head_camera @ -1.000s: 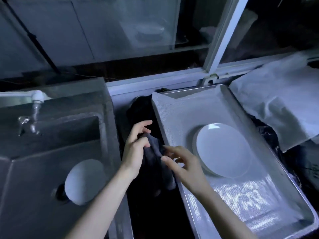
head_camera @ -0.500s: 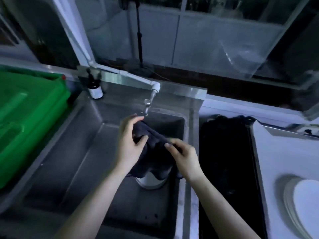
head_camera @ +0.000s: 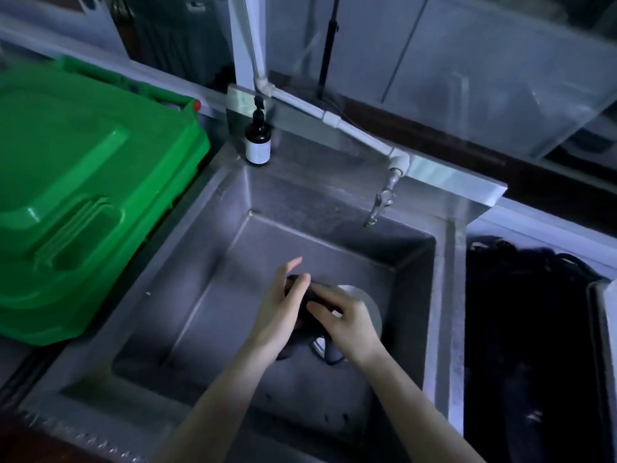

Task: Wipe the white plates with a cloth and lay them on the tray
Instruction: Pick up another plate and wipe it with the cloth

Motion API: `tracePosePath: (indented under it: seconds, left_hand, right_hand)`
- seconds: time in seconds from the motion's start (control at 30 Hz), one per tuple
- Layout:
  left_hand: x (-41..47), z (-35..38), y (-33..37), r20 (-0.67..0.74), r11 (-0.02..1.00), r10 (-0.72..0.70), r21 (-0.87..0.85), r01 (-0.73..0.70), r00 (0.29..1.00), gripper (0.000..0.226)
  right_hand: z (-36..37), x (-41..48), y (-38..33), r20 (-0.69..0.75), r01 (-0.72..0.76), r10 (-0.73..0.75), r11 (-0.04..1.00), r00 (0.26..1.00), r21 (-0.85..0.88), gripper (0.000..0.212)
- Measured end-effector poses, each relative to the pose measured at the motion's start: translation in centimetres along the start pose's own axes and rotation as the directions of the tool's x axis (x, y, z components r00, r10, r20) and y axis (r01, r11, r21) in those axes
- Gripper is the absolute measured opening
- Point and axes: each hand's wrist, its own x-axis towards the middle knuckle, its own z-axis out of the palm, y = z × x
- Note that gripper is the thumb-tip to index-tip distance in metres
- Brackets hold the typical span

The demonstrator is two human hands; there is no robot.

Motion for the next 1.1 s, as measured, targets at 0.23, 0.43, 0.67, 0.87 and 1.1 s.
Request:
tracePosePath:
  seconds: [0.23, 0.43, 0.67, 0.87, 1.1]
  left_hand:
    - [4.2, -0.8, -2.2, -0.045, 0.978, -0.167, -0.131, 0.16, 0.985, 0.033]
    - [7.8, -0.5, -5.7, -0.073, 0.981, -0.105, 0.153, 0.115, 0.992, 0.045]
    - [10.1, 4.2, -11.1, 0.031, 0.941, -0.094, 0.328, 0.079, 0.995, 0.029]
    - [12.1, 9.2, -15.5, 0.219, 0.777, -0.163, 0.629, -0.012, 0.962, 0.055]
    - [14.1, 12.7, -18.9, 0.308, 0.729, -0.205, 0.681, -0.065, 0.929, 0.07]
  right_hand:
    - [-0.7, 1.1, 1.4, 0.102, -0.21, 0.201, 0.973, 0.974, 0.094, 0.044]
    - [-3.8, 2.7, 7.2, -0.221, -0.457, 0.451, 0.889, 0.864, 0.03, 0.031]
    - [-4.8, 4.4, 17.4, -0.199, -0.612, 0.579, 0.743, 0.791, -0.27, 0.051]
    - [-4.0, 6.8, 23.4, -0.137, -0.618, 0.633, 0.647, 0.762, -0.446, 0.067]
    - [-3.5, 8.5, 27.8, -0.154, -0.703, 0.742, 0.516, 0.653, -0.489, 0.073]
